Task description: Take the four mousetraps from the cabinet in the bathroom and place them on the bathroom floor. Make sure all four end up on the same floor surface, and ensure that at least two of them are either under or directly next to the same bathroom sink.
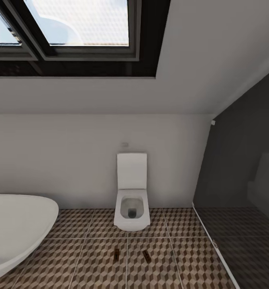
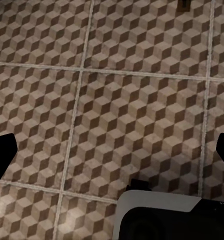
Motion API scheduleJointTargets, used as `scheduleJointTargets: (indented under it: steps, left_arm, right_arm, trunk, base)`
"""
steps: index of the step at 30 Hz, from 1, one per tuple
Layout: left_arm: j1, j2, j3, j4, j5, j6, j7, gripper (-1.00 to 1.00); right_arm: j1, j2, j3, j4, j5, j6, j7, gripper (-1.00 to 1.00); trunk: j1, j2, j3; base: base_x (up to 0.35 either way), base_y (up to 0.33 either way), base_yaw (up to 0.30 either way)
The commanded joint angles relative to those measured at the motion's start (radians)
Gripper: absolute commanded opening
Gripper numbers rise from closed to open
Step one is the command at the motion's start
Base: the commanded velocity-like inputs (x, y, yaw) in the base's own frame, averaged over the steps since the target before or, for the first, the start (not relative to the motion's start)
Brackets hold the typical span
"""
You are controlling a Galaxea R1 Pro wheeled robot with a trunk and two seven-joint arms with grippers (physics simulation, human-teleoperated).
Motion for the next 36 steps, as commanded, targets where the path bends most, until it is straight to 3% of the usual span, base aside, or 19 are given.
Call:
scheduleJointTargets:
  steps: [1,20,36]
  left_arm:
    - [0.0,-0.001,-0.006,0.002,-0.002,-0.002,0.005,1.0]
    - [0.0,0.0,-0.005,0.002,-0.002,-0.002,0.005,1.0]
    - [0.017,0.0,-0.006,0.002,-0.002,-0.002,0.007,1.0]
  right_arm:
    - [0.0,0.0,-0.009,0.001,0.006,-0.003,0.004,1.0]
    - [0.0,0.0,-0.009,0.001,0.006,-0.003,0.002,1.0]
    - [0.014,-0.001,-0.009,0.002,0.002,-0.005,0.0,1.0]
  trunk:
    - [0.0,-0.001,-0.001]
    - [0.0,-0.001,-0.029]
    - [0.0,-0.001,-0.032]
  base:
    - [0.0,0.0,0.0]
    - [0.0,0.0,0.0]
    - [0.0,0.0,0.0]
